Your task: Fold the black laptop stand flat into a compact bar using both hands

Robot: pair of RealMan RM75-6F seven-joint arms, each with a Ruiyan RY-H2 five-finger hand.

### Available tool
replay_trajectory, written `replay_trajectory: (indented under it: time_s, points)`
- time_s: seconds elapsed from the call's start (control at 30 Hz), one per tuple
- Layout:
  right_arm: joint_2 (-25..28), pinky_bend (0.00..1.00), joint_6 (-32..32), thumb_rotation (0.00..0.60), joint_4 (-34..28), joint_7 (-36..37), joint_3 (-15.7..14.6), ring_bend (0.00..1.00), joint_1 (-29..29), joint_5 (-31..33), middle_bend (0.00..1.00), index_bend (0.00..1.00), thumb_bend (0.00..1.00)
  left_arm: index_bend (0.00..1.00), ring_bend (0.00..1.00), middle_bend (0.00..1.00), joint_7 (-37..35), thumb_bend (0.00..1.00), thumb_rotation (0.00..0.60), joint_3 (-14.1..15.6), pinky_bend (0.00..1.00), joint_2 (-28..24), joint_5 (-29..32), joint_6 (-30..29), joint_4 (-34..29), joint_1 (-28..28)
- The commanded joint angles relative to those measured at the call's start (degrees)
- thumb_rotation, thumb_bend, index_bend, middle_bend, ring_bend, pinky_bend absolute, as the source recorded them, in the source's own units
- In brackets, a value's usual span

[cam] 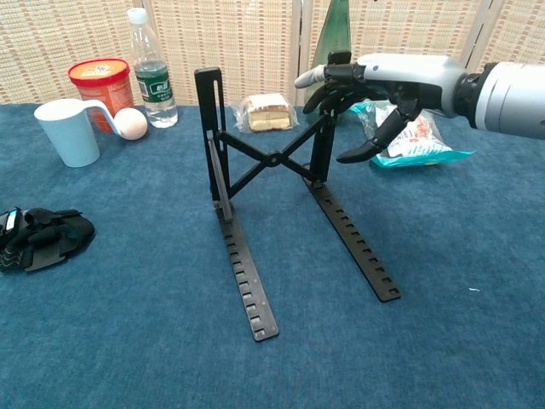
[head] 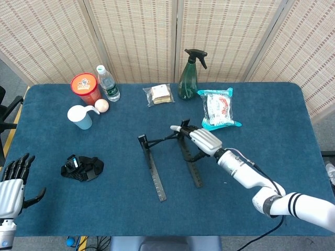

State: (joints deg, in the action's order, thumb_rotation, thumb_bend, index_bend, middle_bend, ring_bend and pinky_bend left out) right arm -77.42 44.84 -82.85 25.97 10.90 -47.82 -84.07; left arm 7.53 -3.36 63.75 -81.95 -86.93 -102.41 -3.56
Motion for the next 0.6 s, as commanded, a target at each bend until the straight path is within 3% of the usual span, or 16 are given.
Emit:
replay_trajectory:
  time_s: [0.03,0.6]
  points:
    - [-0.62,0.15,-0.52,0.6,0.89,0.01,0.57,0.06,-0.65,1.03,0.21,0.1,0.13,0.04,0.0,0.0,-0.23,0.23,0.6,0.03,0.0,-0.02,0.11,-0.05,0.08,0.14]
    - [-2.65,0.13,-1.56,0.6,4.58,-0.59,1.23,0.04,-2.78,4.01,0.21,0.1,0.13,0.06,0.0,0.01,-0.69,0.23,0.6,0.06,0.0,0.38,0.04,0.49,0.7,0.07]
